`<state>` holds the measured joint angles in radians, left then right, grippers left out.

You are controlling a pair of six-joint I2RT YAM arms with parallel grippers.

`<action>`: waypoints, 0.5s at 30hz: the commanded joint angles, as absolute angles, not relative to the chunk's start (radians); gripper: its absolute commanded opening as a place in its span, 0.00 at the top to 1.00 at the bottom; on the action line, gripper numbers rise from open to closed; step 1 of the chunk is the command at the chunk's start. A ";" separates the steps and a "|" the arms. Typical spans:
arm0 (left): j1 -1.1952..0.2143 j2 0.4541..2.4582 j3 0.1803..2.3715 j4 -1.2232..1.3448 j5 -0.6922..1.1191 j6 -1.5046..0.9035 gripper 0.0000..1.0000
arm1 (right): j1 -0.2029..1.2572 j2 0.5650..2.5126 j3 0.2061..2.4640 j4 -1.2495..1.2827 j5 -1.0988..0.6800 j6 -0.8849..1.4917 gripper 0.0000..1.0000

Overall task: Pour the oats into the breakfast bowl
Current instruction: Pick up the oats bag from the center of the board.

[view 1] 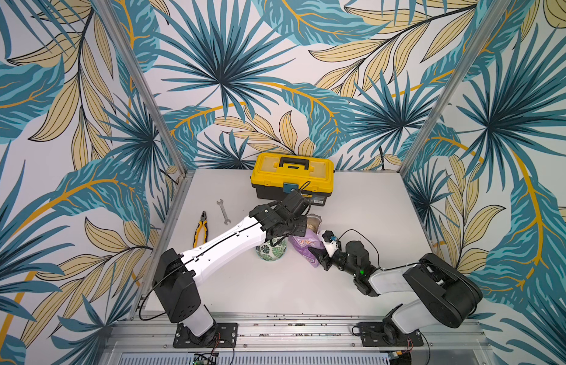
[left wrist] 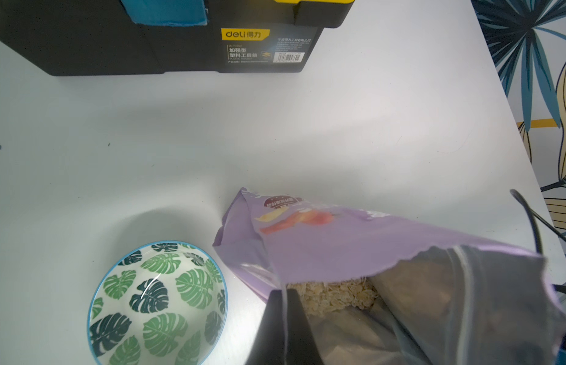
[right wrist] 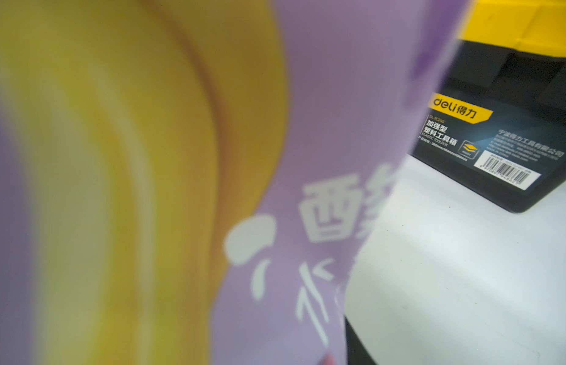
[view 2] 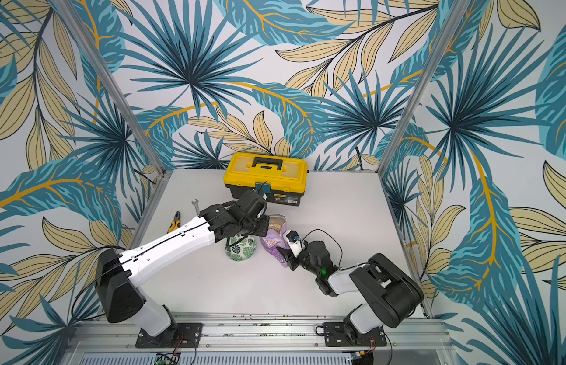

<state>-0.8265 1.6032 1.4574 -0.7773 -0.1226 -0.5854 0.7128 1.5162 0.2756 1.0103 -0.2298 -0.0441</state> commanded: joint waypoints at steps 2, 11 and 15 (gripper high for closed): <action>-0.833 1.550 1.415 -0.862 -0.129 -0.598 0.89 | 0.678 1.481 0.279 0.924 -0.148 -0.023 1.00; -0.799 1.461 1.404 -0.792 -0.123 -0.596 0.56 | 0.684 1.338 0.363 0.710 -0.115 -0.187 1.00; -0.741 1.364 1.332 -0.750 -0.114 -0.620 0.42 | 0.685 1.306 0.398 0.671 -0.098 -0.202 1.00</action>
<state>-0.7765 1.4410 1.3792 -0.7738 -0.1139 -0.6025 0.6880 1.3430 0.3519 0.6720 -0.1398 -0.1623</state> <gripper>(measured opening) 0.565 0.373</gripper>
